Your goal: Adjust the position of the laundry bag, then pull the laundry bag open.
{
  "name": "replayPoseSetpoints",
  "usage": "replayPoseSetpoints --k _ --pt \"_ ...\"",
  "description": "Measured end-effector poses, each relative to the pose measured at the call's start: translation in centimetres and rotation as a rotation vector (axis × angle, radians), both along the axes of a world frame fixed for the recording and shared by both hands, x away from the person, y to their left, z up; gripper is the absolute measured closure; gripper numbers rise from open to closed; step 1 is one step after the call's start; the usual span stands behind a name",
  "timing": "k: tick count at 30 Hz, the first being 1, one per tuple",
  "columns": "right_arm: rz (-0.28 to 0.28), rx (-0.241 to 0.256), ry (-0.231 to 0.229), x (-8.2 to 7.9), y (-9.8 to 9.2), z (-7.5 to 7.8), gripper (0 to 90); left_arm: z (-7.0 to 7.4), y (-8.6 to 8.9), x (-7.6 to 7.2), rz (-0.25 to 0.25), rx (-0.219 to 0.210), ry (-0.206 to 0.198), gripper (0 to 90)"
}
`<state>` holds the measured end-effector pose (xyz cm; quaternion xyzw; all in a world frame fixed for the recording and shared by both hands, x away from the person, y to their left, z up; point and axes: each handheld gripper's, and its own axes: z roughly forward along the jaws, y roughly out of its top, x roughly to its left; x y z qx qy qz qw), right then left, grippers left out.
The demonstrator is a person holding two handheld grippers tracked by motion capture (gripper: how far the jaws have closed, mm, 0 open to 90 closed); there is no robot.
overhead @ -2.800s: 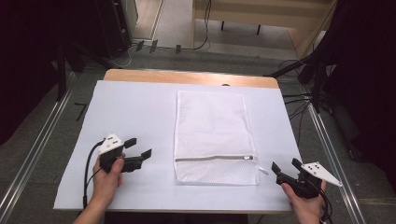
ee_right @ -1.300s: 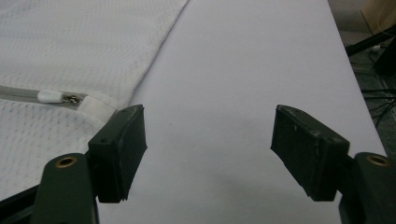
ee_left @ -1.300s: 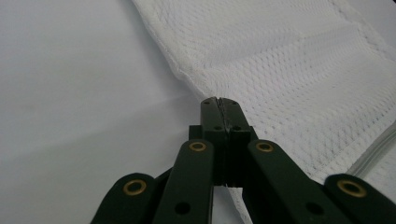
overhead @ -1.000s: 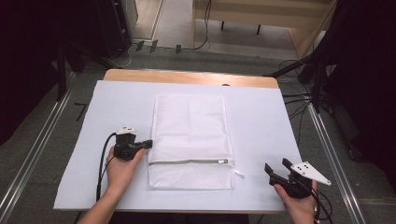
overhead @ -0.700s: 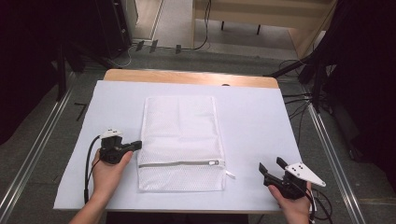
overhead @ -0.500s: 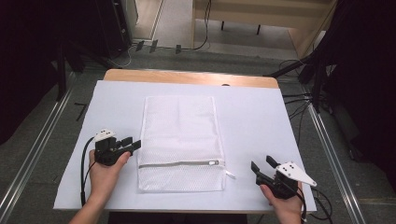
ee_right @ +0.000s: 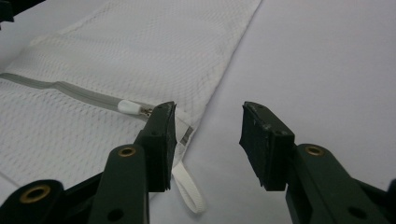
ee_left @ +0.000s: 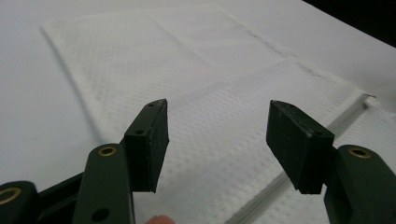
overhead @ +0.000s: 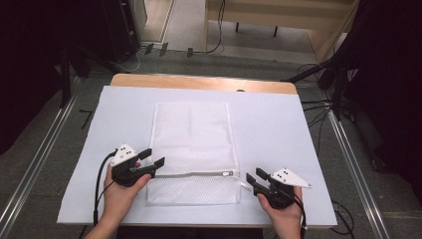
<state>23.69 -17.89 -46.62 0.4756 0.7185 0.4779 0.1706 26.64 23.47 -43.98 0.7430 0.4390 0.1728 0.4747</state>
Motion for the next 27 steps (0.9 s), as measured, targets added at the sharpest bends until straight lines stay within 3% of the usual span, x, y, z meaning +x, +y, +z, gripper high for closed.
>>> replayPoseSetpoints --k 2,5,8,10,15,27 --pt "0.003 0.026 0.021 0.2 0.1 -0.4 55.3 0.0 -0.9 -0.2 -0.018 0.016 0.006 41.1" --pt "0.008 -0.013 0.027 0.6 0.5 -1.1 54.2 0.0 -1.8 -0.3 -0.063 -0.006 0.038 42.6" --pt "0.044 0.011 0.055 0.9 0.9 -1.4 57.8 0.1 -2.8 -0.4 -0.099 -0.027 0.062 45.9" --pt "0.028 -0.003 0.050 0.9 1.2 -1.4 58.6 0.1 -3.3 -0.5 -0.125 -0.041 0.071 50.2" --pt "0.065 0.014 0.096 1.2 1.7 -1.6 51.2 0.0 -4.9 -0.4 -0.170 -0.037 0.095 58.5" --pt "0.105 -0.026 0.118 1.2 2.3 -2.1 47.0 -0.3 -7.2 -0.4 -0.230 -0.031 0.115 61.9"
